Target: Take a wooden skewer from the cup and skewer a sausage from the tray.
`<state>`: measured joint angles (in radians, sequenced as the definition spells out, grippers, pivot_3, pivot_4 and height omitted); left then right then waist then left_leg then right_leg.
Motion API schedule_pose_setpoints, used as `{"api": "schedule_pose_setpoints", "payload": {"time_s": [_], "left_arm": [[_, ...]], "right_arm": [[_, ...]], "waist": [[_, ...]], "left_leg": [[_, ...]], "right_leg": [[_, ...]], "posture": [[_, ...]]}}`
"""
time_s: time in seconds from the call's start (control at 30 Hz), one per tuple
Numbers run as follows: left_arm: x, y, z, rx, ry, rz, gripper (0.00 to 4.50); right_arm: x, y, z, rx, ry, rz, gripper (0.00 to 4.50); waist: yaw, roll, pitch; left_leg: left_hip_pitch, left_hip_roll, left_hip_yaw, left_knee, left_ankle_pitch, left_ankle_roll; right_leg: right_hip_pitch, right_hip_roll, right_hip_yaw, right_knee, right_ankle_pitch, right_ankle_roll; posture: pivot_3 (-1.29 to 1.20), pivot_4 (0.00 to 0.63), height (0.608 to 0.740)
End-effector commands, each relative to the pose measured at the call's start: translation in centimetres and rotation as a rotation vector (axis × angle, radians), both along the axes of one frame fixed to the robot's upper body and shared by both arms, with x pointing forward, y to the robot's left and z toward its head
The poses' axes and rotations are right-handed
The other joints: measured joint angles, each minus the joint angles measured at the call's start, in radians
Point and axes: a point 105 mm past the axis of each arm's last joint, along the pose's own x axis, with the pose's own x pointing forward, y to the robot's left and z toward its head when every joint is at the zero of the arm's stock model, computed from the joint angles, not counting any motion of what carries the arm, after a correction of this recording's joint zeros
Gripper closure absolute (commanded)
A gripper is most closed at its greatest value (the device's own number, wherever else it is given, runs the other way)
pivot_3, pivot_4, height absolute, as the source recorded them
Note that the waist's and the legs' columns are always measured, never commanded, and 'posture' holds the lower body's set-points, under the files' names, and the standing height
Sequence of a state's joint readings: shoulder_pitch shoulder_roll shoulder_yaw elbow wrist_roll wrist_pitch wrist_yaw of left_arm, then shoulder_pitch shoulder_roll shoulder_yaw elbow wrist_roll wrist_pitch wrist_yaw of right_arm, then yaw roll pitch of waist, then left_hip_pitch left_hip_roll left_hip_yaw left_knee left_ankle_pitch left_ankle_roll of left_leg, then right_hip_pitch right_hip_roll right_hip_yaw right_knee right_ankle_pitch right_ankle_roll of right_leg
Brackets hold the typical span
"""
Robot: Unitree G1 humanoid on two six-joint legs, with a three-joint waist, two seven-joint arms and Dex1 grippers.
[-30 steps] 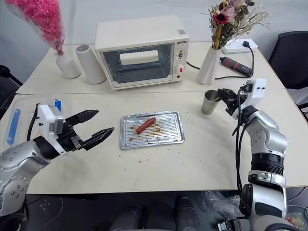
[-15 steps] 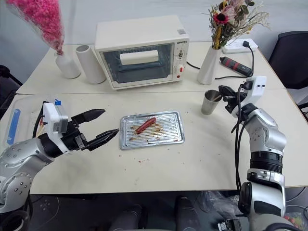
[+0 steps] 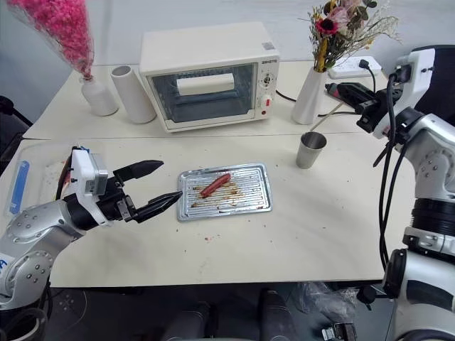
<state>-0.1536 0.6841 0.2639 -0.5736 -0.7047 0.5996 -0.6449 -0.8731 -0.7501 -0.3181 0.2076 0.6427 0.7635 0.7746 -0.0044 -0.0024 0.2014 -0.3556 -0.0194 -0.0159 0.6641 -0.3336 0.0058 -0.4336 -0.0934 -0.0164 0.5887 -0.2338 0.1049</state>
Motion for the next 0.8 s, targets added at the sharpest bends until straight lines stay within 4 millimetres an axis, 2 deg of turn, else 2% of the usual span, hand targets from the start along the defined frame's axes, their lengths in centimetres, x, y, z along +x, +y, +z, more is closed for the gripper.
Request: {"api": "schedule_pose_setpoints", "payload": {"time_s": [0.03, 0.07, 0.23, 0.37, 0.43, 0.57, 0.8], "left_arm": [[-0.2, -0.6, 1.0, 0.004, -0.05, -0.032, 0.0], [-0.3, -0.7, 1.0, 0.002, -0.053, -0.038, 0.0], [-0.3, -1.5, 0.8, 0.004, -0.052, -0.068, 0.0], [-0.1, -1.9, 0.7, -0.006, -0.055, -0.075, 0.0], [0.0, -2.2, 0.6, -0.009, -0.058, -0.079, 0.0], [0.3, -2.6, 0.8, -0.028, -0.071, -0.078, 0.0], [1.1, -3.6, 1.0, -0.071, -0.087, -0.078, 0.0]], "right_arm": [[-1.7, 2.8, 2.2, 0.085, 0.017, 0.172, 4.48], [-1.8, 3.4, 2.2, 0.112, 0.038, 0.205, 4.48], [-2.9, 9.3, -0.1, 0.338, 0.298, 0.461, 4.48], [-3.2, 12.6, -2.7, 0.415, 0.456, 0.526, 4.48], [-3.2, 14.1, -3.9, 0.458, 0.543, 0.547, 4.48], [-3.8, 15.7, -5.1, 0.516, 0.62, 0.574, 4.48], [-4.0, 16.9, -5.0, 0.634, 0.691, 0.576, 4.48]], "waist": [[0.001, 0.0, 0.0], [0.001, 0.0, 0.0], [-0.002, -0.001, 0.0], [0.003, -0.001, 0.0], [0.003, -0.001, 0.0], [0.001, -0.001, 0.0], [-0.002, -0.001, -0.001]], "left_leg": [[0.0, 0.0, 0.0, 0.0, 0.0, 0.0], [0.0, 0.0, 0.0, 0.0, 0.0, 0.0], [0.0, 0.002, 0.0, 0.0, 0.0, -0.001], [-0.012, 0.002, -0.001, 0.002, 0.004, -0.007], [-0.015, 0.002, -0.003, 0.002, 0.006, -0.009], [-0.016, 0.0, -0.002, 0.002, 0.005, -0.008], [-0.016, -0.002, 0.0, 0.002, 0.004, -0.004]], "right_leg": [[0.0, 0.0, 0.0, 0.0, 0.0, 0.0], [0.0, -0.001, 0.0, 0.0, 0.0, 0.0], [0.0, -0.002, 0.002, 0.001, 0.0, -0.001], [-0.014, -0.003, 0.004, 0.007, 0.001, -0.002], [-0.015, -0.002, 0.003, 0.007, 0.002, -0.003], [-0.015, -0.001, 0.001, 0.006, 0.002, -0.001], [-0.014, -0.001, 0.0, 0.004, 0.004, 0.001]], "posture": [[0.0, 0.15, 0.74], [0.0, 0.15, 0.74], [0.0, 0.15, 0.74], [0.0, 0.15, 0.74], [0.0, 0.15, 0.74], [0.0, 0.15, 0.74], [0.0, 0.15, 0.74]]}}
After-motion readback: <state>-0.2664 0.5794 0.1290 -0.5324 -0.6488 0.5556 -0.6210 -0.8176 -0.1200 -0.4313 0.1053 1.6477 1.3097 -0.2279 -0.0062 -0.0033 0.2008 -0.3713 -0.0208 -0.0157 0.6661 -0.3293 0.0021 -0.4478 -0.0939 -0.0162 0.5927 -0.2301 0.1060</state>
